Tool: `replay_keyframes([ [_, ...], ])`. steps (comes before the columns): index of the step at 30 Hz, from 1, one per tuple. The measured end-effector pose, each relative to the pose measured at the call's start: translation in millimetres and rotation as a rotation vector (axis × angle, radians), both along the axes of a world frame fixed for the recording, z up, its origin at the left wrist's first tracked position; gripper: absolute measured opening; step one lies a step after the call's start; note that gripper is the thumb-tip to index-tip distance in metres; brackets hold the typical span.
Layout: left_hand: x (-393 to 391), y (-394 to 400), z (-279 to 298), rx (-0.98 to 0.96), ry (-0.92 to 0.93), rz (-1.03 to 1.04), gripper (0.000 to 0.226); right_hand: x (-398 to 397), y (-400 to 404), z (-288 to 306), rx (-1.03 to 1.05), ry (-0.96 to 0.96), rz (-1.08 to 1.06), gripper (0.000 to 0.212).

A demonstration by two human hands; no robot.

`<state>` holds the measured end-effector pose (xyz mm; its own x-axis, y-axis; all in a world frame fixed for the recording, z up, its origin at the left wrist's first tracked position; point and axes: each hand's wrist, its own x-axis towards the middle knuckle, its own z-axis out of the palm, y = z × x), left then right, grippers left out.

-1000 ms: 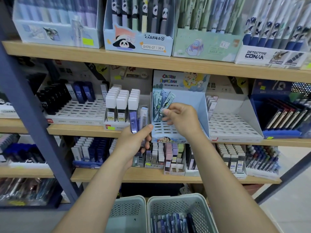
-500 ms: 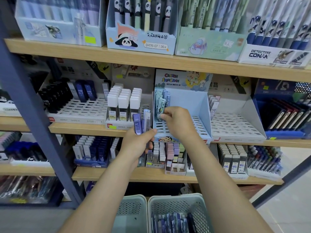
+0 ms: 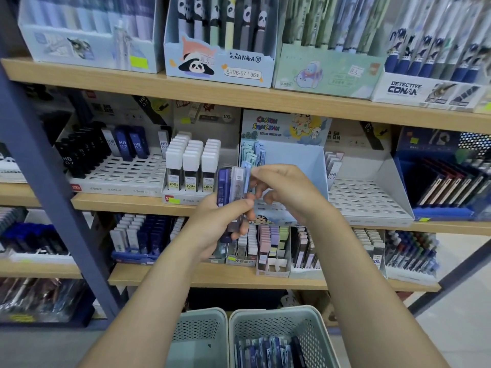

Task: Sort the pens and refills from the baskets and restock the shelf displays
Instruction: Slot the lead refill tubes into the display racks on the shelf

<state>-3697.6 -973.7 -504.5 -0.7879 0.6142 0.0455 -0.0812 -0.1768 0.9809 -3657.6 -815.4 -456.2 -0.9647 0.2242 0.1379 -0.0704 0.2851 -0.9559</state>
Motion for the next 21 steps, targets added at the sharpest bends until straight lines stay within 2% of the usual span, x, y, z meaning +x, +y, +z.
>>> replay_keyframes([
  [3, 2.2, 3.7, -1.3, 0.000, 0.016, -0.006, 0.023, 3.9, 4.2, -0.7, -0.014, 0.003, 0.092, 0.016],
  [6, 2.9, 6.4, -1.8, 0.032, 0.002, -0.006, 0.025, 5.6, 7.5, -1.1, -0.099, 0.005, 0.086, 0.015],
  [13, 0.7, 8.5, -6.3, 0.037, -0.039, 0.088, 0.010, 5.8, 16.2, 1.7, -0.353, 0.070, -0.071, 0.013],
  [15, -0.1, 8.0, -5.9, 0.060, -0.066, 0.106, 0.010, 5.0, 18.2, 0.2, -0.409, 0.074, -0.042, 0.010],
  [16, 0.1, 7.8, -5.3, 0.073, -0.077, 0.102, 0.010, 5.0, 18.7, -0.5, -0.422, 0.066, 0.007, 0.010],
  [19, 1.1, 8.0, -4.3, 0.076, -0.064, 0.100, 0.009, 6.6, 18.7, -3.6, -0.333, 0.003, 0.138, 0.025],
  [21, 1.7, 8.8, -4.9, 0.053, -0.037, 0.119, 0.008, 7.2, 17.8, -3.7, -0.302, 0.000, 0.131, 0.020],
])
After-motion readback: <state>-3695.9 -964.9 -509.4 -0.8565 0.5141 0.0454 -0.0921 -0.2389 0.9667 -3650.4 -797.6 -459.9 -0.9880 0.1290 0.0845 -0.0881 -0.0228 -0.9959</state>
